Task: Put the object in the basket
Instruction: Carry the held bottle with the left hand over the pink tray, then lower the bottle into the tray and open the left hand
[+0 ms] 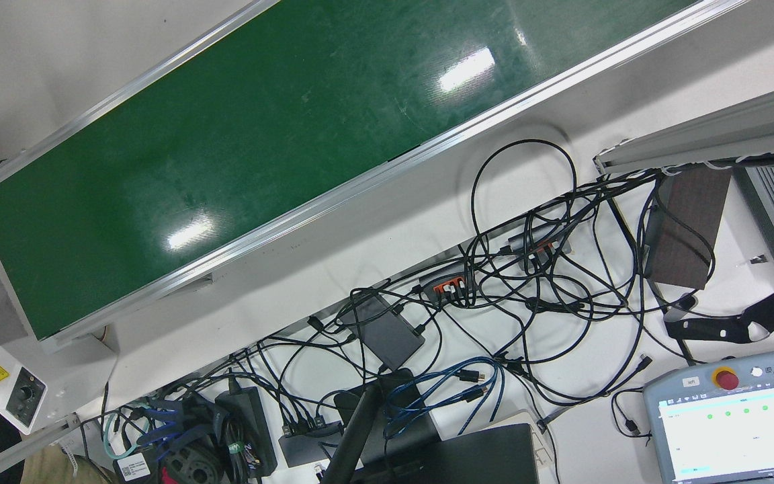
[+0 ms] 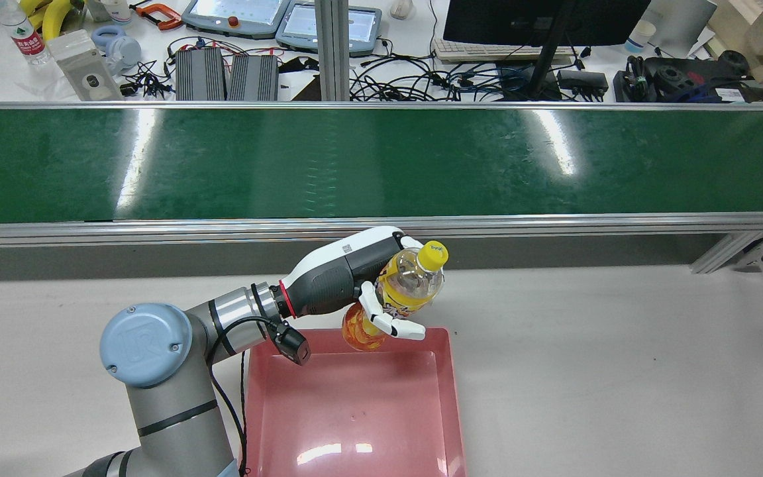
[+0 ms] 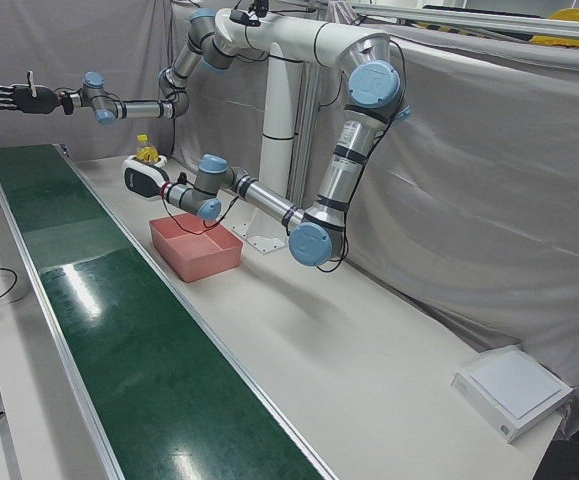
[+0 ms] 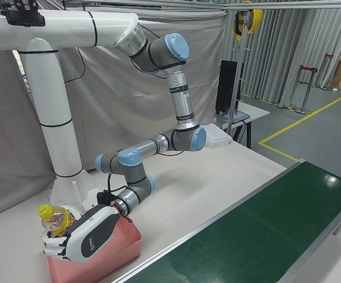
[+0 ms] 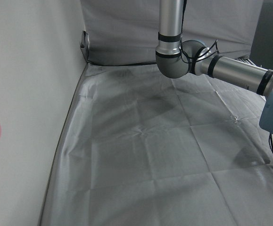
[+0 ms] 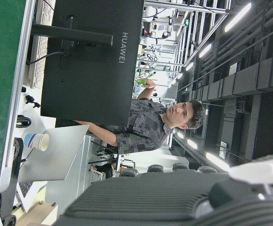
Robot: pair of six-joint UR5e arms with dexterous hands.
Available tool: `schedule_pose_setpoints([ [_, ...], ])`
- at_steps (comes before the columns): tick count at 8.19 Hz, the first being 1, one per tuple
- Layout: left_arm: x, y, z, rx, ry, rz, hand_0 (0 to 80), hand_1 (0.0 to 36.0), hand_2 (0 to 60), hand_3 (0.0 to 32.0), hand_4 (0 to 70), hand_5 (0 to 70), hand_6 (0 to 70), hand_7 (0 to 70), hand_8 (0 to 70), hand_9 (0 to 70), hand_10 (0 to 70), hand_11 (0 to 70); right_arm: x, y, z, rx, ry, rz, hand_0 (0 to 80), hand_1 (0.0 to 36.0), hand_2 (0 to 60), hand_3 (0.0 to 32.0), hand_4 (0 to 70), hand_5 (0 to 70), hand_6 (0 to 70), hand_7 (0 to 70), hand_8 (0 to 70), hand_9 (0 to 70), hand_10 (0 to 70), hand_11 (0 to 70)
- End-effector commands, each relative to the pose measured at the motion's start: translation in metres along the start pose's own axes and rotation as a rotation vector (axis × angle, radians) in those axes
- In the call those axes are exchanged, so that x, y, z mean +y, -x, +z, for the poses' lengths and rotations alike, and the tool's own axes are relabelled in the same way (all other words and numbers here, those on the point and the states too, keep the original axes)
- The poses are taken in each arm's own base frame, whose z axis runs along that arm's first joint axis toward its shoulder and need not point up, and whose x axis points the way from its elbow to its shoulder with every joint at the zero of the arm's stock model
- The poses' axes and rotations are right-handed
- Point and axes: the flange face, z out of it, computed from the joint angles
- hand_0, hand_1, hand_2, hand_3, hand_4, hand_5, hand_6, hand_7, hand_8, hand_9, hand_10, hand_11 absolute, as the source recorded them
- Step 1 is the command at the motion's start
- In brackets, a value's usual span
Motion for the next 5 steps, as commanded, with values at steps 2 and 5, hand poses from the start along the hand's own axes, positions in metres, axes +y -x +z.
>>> schedule_pose_setpoints([
  [2, -0.05, 0.028, -0.07, -0.024, -0.023, 0.012, 54.8, 10.0, 21.6, 0.0, 70.0, 70.0, 70.0, 70.0, 58.7, 70.0, 55.1, 70.0, 0.001, 0.0, 0.0, 0.0, 0.0, 0.0, 0.0, 0.0, 0.0, 0.0, 0.0, 0.0, 0.0, 0.0, 0.0, 0.0, 0.0, 0.0],
  [5, -0.045, 0.021, -0.123, 0.01, 0.037, 0.001, 53.0, 6.9, 0.0, 0.0, 30.5, 31.6, 11.8, 35.3, 22.2, 36.9, 36.2, 51.8, 0.0, 0.0, 0.0, 0.0, -0.001, 0.0, 0.0, 0.0, 0.0, 0.0, 0.0, 0.0, 0.0, 0.0, 0.0, 0.0, 0.0, 0.0],
])
